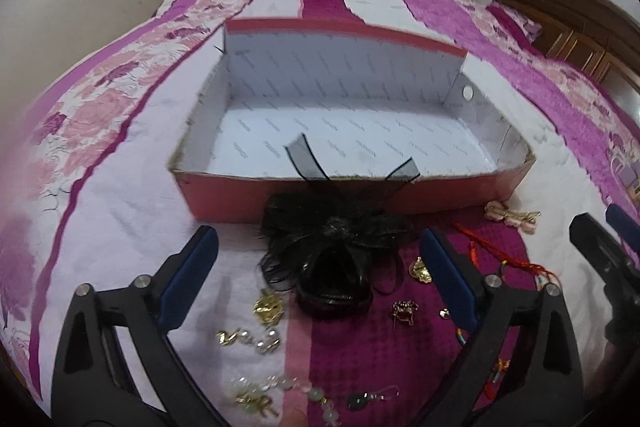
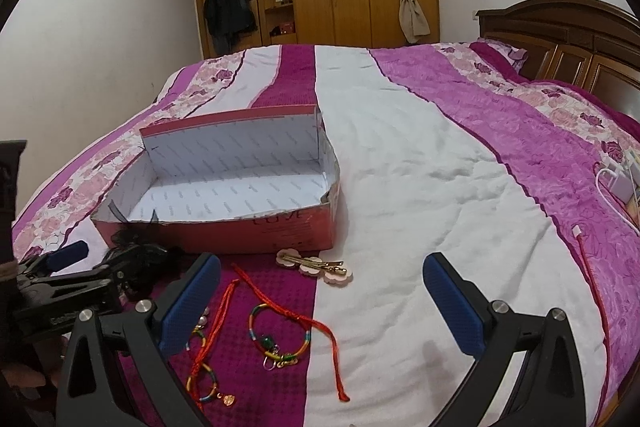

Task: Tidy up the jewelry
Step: 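Reach the left tool to the black feathered hair clip and grasp it, then lift the black hair clip with the left tool while the right tool grasps the pink-flower hair clip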

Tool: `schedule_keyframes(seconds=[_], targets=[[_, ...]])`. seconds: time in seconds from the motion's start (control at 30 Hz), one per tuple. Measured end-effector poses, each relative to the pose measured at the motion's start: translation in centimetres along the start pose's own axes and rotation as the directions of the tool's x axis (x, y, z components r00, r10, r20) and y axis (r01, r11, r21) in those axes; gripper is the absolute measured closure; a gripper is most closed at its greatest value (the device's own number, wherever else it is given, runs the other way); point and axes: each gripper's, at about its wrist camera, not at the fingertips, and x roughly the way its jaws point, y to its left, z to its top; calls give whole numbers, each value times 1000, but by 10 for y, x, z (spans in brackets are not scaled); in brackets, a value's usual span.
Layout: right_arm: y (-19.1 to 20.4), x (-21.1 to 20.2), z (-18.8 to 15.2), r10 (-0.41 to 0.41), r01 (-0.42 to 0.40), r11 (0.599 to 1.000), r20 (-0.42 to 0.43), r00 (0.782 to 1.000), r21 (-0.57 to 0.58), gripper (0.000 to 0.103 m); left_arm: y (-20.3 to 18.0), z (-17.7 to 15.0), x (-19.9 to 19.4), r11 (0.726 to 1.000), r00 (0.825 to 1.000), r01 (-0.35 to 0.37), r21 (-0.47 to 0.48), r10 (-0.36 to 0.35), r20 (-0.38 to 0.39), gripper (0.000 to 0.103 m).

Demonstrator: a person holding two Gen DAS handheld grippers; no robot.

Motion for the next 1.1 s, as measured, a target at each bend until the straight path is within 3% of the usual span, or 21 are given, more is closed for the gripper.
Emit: schedule_keyframes(seconds=[0.27, 0.33, 0.53, 0.67, 1.1], targets=[[1, 22, 3, 6, -7, 1000, -52, 999, -1, 0, -6, -1, 18, 999, 997, 48, -1, -48, -57, 38], [0, 28, 3, 16, -16, 1000, -71, 997, 8, 0, -5, -3, 20, 999, 996, 52, -5, -52, -72, 51], [2, 44, 0, 22, -20, 999, -109, 994, 25, 0, 2, -5, 15, 997, 996, 72, 0, -72, -53, 69], [3, 53, -2, 16, -12, 999, -136, 991, 33, 0, 3, -5, 10, 996, 995, 92, 1, -92, -47, 74], [10, 94, -5, -29, 44, 997, -247, 969, 58, 2, 9, -4, -3, 995, 995, 104, 1, -103, -13, 74]])
